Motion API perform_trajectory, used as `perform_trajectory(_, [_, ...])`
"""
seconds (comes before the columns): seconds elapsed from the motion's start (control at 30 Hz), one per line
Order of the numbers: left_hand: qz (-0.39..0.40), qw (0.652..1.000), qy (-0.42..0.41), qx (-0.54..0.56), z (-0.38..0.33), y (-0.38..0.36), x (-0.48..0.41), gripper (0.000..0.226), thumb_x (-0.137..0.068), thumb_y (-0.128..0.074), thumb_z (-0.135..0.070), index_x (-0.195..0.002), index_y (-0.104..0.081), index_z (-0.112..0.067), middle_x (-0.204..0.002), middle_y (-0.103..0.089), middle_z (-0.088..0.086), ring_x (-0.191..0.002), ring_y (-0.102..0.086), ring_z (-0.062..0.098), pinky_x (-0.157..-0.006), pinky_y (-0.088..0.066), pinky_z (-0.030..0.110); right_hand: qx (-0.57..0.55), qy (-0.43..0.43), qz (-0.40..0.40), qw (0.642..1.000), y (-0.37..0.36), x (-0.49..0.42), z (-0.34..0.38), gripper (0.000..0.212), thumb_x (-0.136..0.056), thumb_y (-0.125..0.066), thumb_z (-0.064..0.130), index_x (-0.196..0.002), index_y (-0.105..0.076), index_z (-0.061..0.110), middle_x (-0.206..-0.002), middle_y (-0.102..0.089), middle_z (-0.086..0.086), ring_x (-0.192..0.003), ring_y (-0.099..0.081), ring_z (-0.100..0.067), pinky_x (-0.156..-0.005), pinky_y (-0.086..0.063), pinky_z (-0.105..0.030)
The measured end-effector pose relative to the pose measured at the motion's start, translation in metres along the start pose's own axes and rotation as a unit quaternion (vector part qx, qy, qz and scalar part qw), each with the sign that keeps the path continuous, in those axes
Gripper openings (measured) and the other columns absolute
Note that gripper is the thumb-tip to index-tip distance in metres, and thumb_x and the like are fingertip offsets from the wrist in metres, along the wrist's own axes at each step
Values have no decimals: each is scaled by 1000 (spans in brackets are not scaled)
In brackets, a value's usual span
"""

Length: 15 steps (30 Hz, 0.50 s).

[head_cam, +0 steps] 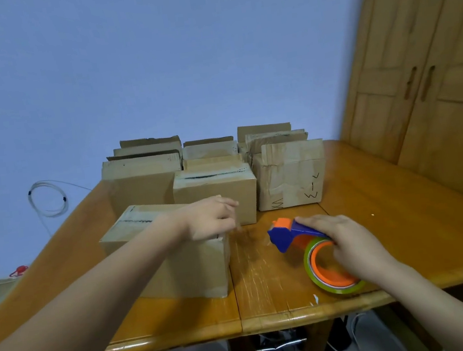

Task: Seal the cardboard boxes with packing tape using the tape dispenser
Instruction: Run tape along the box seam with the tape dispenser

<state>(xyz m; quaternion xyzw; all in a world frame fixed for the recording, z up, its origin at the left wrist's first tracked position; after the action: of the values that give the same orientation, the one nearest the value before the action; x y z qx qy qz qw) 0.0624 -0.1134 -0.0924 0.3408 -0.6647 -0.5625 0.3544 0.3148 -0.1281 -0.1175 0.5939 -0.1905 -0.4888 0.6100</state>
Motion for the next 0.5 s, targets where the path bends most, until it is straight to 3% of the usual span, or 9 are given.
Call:
perform_trajectory(0.07, [-46,998,-10,43,2,8,9,60,-86,-22,-38,-137,-50,-24,-150,-38,-8,-145,-13,4,-119,2,31,-1,-5,-6,1000,2,0,-1,73,-86,-55,-4,-143,-36,37,-140,-49,11,-123,-43,-15,-99,-43,-29])
perform_trajectory(0.13, [-79,995,-10,65,11,16,21,57,-87,-27,-37,-141,-43,-32,-156,-24,-12,-146,-5,3,-119,3,33,-8,-7,-20,1000,5,-1,-3,74,-85,-55,-7,-142,-38,36,-139,-51,9,-123,-45,-16,-98,-44,-29])
perform_trajectory(0.27, [-40,997,28,57,34,20,44,63,-81,-33,-64,-142,-27,-50,-158,-9,-18,-144,-2,0,-118,0,33,-14,-8,-38,999,10,-6,-4,73,-85,-55,-7,-142,-39,36,-137,-52,8,-123,-45,-18,-95,-44,-29])
perform_trajectory(0.4, [20,996,81,32,42,9,56,61,-79,-21,-78,-137,-10,-63,-159,-10,-18,-146,-10,8,-118,-6,36,-26,0,-50,998,12,-13,3,71,-86,-54,-8,-142,-40,34,-136,-54,5,-123,-46,-21,-94,-45,-31])
perform_trajectory(0.5, [21,993,113,-14,34,11,56,83,-62,0,-95,-139,-3,-63,-156,-20,-13,-140,-24,13,-113,-22,39,-36,3,-61,997,13,-17,5,71,-85,-53,-10,-141,-42,33,-134,-55,5,-122,-47,-22,-93,-44,-30])
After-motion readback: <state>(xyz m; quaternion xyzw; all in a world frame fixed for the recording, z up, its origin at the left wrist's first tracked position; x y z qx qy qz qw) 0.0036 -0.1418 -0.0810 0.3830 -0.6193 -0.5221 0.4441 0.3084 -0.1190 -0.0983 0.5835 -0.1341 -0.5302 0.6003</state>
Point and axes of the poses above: each hand's wrist, its own x-axis away from the middle knuckle, its own y-axis out of the back of the hand, z = x × y, the point moved 4 cm from there along -x, towards the middle knuckle
